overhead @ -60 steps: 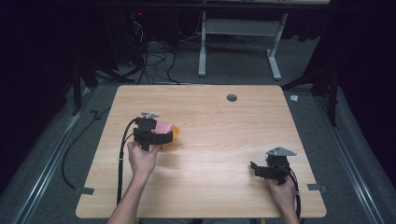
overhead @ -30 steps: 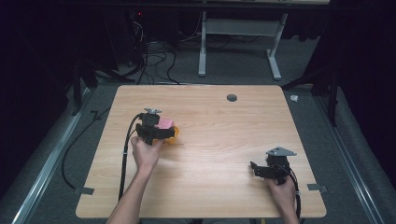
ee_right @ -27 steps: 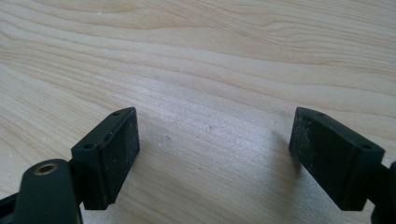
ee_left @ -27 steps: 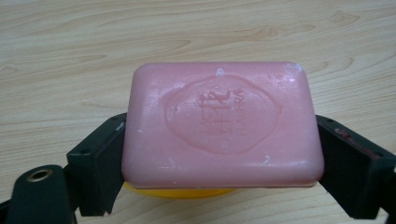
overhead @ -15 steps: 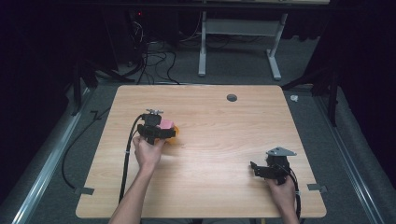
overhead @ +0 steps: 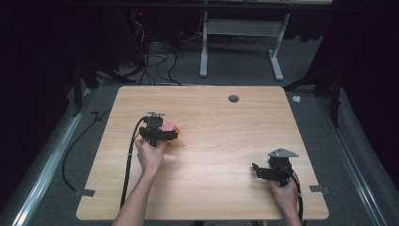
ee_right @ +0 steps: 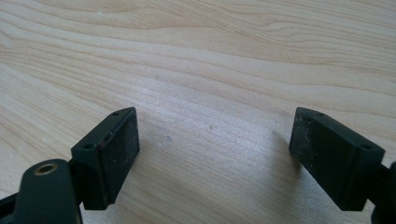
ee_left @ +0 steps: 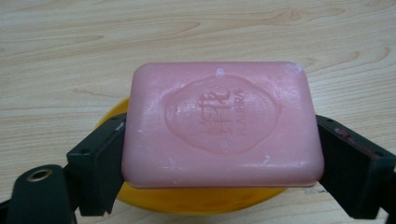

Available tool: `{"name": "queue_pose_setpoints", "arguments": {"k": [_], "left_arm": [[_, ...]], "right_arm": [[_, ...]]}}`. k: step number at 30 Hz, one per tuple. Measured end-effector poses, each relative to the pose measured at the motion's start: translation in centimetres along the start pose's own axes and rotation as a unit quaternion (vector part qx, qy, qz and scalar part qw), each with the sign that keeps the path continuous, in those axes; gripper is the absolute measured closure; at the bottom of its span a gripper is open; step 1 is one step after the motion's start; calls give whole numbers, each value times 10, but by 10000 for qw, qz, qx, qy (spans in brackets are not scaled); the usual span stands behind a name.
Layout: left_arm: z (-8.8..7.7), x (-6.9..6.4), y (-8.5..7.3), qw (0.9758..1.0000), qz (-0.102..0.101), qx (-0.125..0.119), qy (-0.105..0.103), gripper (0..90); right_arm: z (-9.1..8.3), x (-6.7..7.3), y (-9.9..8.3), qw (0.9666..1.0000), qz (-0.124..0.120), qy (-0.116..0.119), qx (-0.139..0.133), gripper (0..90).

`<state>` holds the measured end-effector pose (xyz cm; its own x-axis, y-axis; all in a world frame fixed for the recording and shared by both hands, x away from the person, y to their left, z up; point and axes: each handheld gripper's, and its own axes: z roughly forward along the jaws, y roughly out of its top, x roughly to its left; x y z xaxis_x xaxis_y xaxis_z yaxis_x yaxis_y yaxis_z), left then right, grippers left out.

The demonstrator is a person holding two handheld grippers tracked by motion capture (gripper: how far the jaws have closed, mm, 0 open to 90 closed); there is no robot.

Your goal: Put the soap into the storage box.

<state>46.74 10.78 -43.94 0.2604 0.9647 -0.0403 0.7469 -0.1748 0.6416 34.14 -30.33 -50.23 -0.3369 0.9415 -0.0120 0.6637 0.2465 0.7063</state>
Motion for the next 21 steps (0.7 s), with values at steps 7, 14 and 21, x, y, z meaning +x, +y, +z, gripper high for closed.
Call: {"name": "queue_pose_setpoints", "arguments": {"k": [7,14,21], "left_arm": [[1,3,-2,10000,-70,-4,-11,134],[4,2,-3,10000,-10,68,55,134],[6,0,-3,10000,-38,68,53,134]], "right_arm": [[0,0,0,10000,-1,3,-7,166],[0,0,0,10000,8,3,-9,166],[0,0,0,10000,9,3,-9,166]]}}
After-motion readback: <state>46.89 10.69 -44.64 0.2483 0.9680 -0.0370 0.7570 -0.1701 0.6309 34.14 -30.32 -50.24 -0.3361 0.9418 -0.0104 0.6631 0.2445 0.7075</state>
